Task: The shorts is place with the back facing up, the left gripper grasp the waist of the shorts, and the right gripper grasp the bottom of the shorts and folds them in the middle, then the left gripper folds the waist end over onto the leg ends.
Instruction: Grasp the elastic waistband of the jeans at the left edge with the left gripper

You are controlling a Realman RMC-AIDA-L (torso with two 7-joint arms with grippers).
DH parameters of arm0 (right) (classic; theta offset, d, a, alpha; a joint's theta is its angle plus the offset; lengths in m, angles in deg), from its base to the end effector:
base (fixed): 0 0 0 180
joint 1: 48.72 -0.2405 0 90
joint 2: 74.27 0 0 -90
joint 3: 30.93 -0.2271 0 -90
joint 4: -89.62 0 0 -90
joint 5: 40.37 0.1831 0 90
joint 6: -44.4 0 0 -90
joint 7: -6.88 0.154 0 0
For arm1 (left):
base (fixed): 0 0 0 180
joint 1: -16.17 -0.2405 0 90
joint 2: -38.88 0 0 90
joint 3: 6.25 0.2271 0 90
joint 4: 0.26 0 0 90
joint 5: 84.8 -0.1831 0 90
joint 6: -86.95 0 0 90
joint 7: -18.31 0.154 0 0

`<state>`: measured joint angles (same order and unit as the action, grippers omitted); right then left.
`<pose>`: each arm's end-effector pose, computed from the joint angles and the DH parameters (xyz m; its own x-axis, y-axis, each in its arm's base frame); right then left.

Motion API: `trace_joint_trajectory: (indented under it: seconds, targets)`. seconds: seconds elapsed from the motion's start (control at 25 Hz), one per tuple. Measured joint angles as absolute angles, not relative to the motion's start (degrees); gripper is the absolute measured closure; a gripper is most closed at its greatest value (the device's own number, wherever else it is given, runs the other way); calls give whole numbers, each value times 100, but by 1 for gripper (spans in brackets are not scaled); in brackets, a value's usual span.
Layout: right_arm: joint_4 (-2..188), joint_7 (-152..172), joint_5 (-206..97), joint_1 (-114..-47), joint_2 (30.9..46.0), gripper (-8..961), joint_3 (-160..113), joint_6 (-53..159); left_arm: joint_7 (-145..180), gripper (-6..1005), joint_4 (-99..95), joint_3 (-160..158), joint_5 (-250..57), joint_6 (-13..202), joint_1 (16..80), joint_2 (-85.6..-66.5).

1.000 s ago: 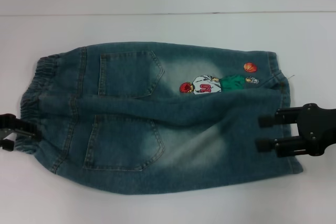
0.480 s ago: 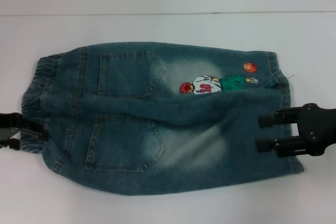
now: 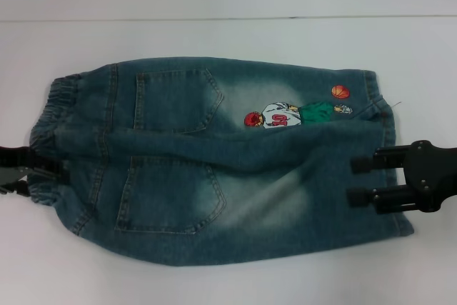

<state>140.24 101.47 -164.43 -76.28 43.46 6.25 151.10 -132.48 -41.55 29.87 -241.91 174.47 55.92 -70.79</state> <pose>0.2246 0.2645 0.0375 0.7834 -0.5019 -0.3664 -0.5231 -0.8510 0.0474 -0.2922 0.3202 0.0656 0.0489 0.9869 0.1540 0.9480 0.0027 -0.3183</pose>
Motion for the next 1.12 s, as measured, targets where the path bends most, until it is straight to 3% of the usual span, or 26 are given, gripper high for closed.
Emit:
trace_joint_trajectory:
  seconds: [0.48,0.64,0.72,0.96,1.12]
  targets:
    - [13898,10111,-16440,-7654,4305,196,614,15068,-13201,177,-4202,2986,-24192,17685,5578,-7088]
    - [13892,10091,-16430,-7659,4300,196,583,15066,-13089,178,-4211,2978,-24188,17613,5578,-7168]
    - [13892,10090,-16425,-7652,4299,196,576,15065,-13061,390,-4216,2985,-24194,17565,5580,-7206]
    - [13893,10087,-16421,-7627,4297,196,550,15065,-13008,598,-4227,2987,-24185,17470,5579,-7231]
    - [13892,10085,-16420,-7625,4297,196,546,15065,-12974,788,-4226,2987,-24183,17427,5572,-7230]
